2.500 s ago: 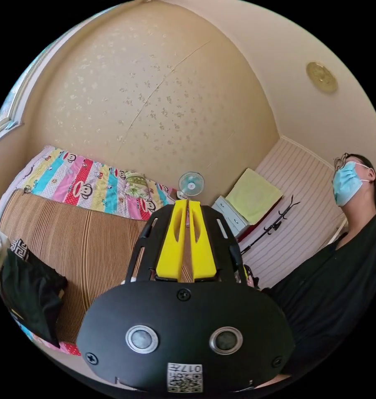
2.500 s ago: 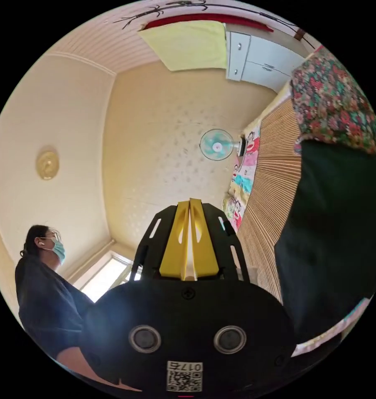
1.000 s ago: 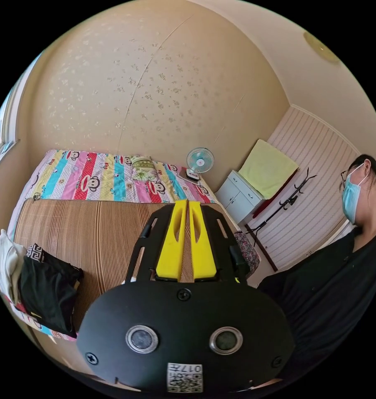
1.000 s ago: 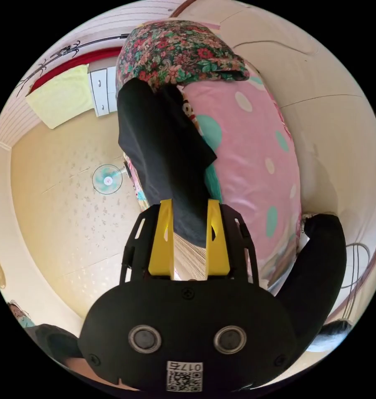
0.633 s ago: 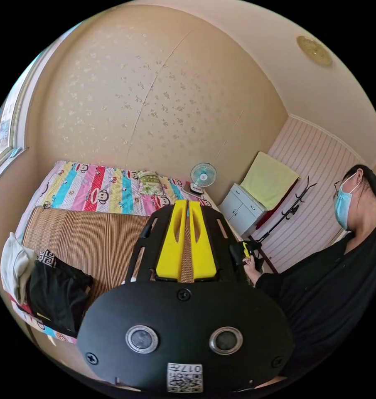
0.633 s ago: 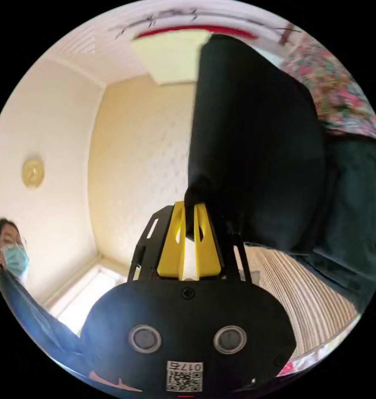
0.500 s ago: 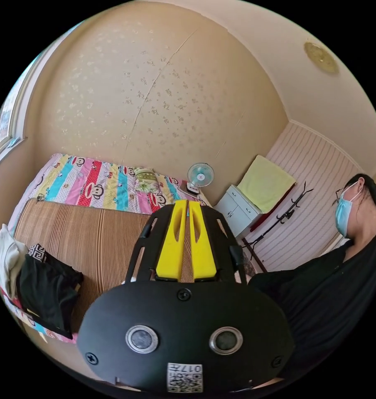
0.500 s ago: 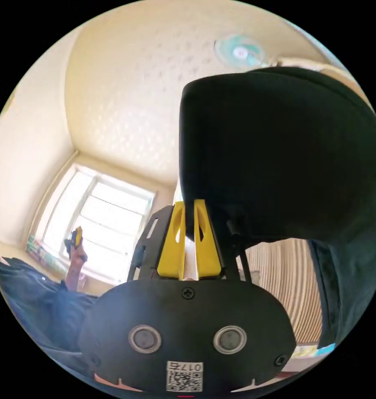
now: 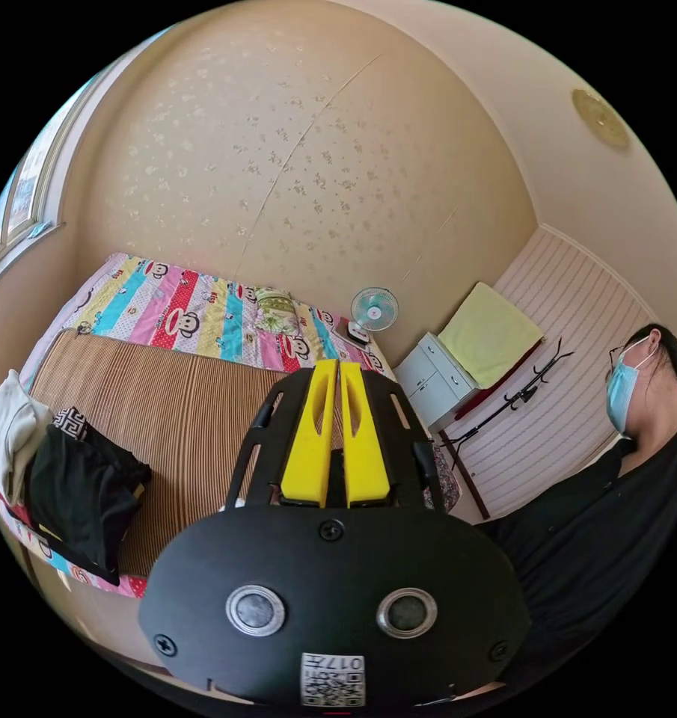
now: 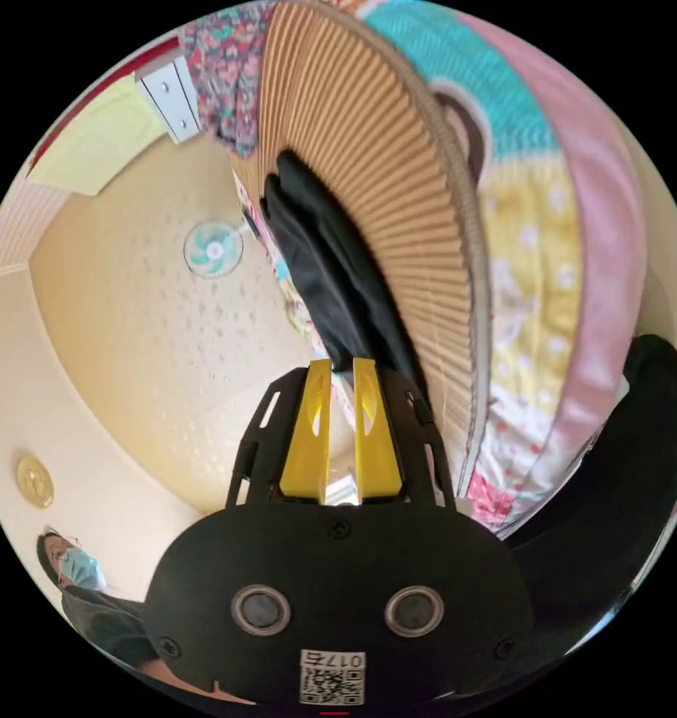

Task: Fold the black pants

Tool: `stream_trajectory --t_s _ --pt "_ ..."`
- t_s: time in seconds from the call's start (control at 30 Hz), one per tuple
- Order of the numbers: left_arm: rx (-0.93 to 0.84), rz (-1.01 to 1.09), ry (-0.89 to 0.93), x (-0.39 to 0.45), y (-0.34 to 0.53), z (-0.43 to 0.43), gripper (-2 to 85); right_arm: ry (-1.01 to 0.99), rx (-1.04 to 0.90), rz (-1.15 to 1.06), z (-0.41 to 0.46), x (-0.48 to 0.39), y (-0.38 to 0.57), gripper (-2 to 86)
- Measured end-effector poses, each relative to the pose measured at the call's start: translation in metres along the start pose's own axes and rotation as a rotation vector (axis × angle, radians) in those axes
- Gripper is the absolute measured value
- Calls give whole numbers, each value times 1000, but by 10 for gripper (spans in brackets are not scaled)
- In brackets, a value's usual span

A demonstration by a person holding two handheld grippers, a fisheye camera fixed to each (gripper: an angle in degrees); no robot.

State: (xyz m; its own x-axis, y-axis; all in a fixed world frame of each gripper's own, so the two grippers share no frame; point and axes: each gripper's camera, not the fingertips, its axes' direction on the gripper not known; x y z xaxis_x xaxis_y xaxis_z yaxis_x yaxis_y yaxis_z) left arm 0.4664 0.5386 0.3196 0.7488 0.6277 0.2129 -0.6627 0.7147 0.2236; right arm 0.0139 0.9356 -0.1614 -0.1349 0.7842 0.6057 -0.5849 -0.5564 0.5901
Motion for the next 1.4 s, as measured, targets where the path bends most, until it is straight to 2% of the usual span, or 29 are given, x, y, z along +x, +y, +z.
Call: stream_trajectory --t_s 0.1,0.23,0.33,0.4,0.53,0.67,0.7,0.9,1.07,1.13,1.27,1.37,1.4 --pt "-25 5 -14 2 1 9 -10 73 14 -72 -11 -40 -35 71" --pt "-51 16 -37 8 0 16 -10 356 -185 -181 38 -88 -65 106" --pt "-71 39 -78 15 1 18 -10 395 -231 -167 69 -96 -71 119" --pt "-100 54 -115 19 3 21 -10 364 -197 -143 76 -98 -71 114" --pt "-128 72 -136 23 7 24 -10 151 -112 -16 82 -91 -67 91" --pt "-128 93 -140 21 17 28 -10 -237 -126 -22 77 -101 -46 52" --pt "-144 93 -133 19 20 31 -10 -265 -150 -43 77 -108 -42 49" --pt "-164 146 -46 18 29 46 -9 -354 -606 -365 83 -239 10 7" --pt "-198 211 87 30 26 77 -2 -511 -971 -598 90 -352 98 -5" --pt "-211 244 124 41 22 88 10 -563 -1066 -682 89 -387 132 -4" --pt "-242 227 308 60 21 114 72 -684 -1226 -840 76 -461 202 7" --pt "-324 188 358 63 27 140 120 -646 -1310 -970 60 -498 244 12" --pt "-289 162 360 57 30 137 129 -626 -1323 -999 57 -503 252 13"
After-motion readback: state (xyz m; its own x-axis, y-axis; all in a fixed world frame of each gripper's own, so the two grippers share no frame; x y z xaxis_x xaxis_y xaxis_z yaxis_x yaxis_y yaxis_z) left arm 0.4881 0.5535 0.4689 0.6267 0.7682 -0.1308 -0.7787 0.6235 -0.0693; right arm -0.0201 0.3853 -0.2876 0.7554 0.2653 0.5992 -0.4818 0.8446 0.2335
